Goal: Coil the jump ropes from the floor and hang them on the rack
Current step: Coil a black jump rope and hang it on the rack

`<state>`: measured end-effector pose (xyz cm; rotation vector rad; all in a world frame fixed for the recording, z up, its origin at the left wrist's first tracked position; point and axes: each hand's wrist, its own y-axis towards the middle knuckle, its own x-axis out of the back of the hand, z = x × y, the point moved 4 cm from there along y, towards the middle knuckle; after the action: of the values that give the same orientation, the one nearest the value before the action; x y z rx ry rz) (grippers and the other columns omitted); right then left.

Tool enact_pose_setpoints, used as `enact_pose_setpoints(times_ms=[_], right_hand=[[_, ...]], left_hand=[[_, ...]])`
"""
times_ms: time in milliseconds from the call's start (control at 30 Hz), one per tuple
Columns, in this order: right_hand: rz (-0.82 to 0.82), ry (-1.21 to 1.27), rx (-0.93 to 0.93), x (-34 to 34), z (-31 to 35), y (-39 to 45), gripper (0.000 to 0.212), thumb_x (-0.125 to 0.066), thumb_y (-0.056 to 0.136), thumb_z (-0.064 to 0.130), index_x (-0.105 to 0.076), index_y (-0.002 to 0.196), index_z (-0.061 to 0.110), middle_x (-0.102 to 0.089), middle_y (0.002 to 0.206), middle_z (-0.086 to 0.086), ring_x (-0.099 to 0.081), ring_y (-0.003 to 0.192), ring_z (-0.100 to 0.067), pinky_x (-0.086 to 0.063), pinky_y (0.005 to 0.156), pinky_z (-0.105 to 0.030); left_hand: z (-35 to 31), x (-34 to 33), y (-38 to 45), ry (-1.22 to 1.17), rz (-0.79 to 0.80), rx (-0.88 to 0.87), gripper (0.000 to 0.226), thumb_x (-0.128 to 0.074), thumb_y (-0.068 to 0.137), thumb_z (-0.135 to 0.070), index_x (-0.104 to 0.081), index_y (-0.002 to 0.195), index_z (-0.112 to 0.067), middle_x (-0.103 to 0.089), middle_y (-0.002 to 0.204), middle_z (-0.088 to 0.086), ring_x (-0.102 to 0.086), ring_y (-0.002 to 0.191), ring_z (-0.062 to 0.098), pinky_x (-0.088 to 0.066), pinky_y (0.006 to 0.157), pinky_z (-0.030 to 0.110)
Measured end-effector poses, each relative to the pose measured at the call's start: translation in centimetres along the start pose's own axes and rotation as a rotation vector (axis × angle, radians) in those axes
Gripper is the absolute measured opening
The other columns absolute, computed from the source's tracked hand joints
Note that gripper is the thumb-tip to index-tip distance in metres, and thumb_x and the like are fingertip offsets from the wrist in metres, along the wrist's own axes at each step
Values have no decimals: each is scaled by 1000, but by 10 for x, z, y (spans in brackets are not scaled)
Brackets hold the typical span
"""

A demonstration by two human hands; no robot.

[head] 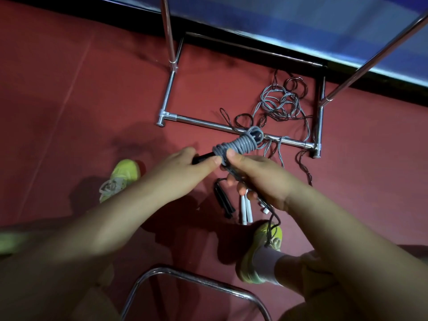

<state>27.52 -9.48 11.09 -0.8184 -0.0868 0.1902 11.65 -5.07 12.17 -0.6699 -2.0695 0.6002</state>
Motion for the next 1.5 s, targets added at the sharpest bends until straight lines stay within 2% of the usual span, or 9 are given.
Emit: enact_pose_setpoints(times_ms=[100,267,400,500,633,800,1133,1367,1500], right_hand=[[-50,2,9,2,-2,2,44,-50,92,52,-64,99,12,-62,67,3,-47,52,-11,-28,45,-25],[-113,121,74,6,3,2,33,-60,76,46,-62,76,13,-62,67,-4,-43,51,-16,-26,44,-24],[-175,249,145,13,10,0,26,-63,76,36,-59,72,11,-51,70,-14,-31,49,-17,-20,39,-18],[-177,277,253,21,19,-7,20,-63,71,33,-59,65,14,-47,65,-11,-32,47,-13,-20,39,-16],[-24,301,427,18,31,-19,18,-59,72,27,-52,65,12,-45,50,3,-33,42,-9,-18,42,-20],[84,215,539,11,50,-43,21,-60,76,32,-53,72,13,-53,53,5,-38,45,-7,-21,42,-19],[-264,-49,423,-11,42,-128,46,-40,101,41,-48,68,10,-38,42,6,-28,35,-7,-21,38,-15],[-373,-25,522,-18,58,-230,40,-50,96,39,-57,76,5,-41,52,-2,-32,43,-12,-26,43,-20],[-375,-34,574,-29,67,-297,44,-53,92,49,-71,80,11,-64,67,-7,-53,52,-15,-37,53,-25]], left_hand=[[0,1,2,-68,12,-3,44,-49,82,-64,-54,90,-21,-58,89,-5,-55,84,14,-44,75,31],[-5,2,1,-204,21,-12,39,-66,75,-56,-54,83,-19,-57,69,-7,-49,63,8,-34,56,27],[-10,-3,6,-341,55,-22,61,-67,57,-73,-58,83,-18,-57,73,-8,-53,71,10,-41,67,27],[-24,-6,-1,-693,280,70,77,-55,55,-81,-65,99,-19,-71,88,3,-68,81,18,-50,90,44],[-34,-3,-15,-1004,677,93,83,-31,70,-72,-73,87,-2,-70,82,21,-68,67,30,-54,73,45],[-45,-6,-45,-1177,978,-32,76,-35,77,-72,-69,84,-5,-60,65,6,-58,55,20,-53,59,31],[-67,1,-119,-958,514,-65,65,-20,87,-65,-53,75,-10,-50,56,4,-46,46,18,-20,52,26],[-107,27,-191,-547,200,-376,56,-25,96,-58,-55,73,-15,-53,54,1,-48,44,14,-29,43,20],[-132,44,-240,-249,-82,-607,50,-33,95,-57,-61,82,-18,-63,80,6,-58,71,21,-47,73,31]])
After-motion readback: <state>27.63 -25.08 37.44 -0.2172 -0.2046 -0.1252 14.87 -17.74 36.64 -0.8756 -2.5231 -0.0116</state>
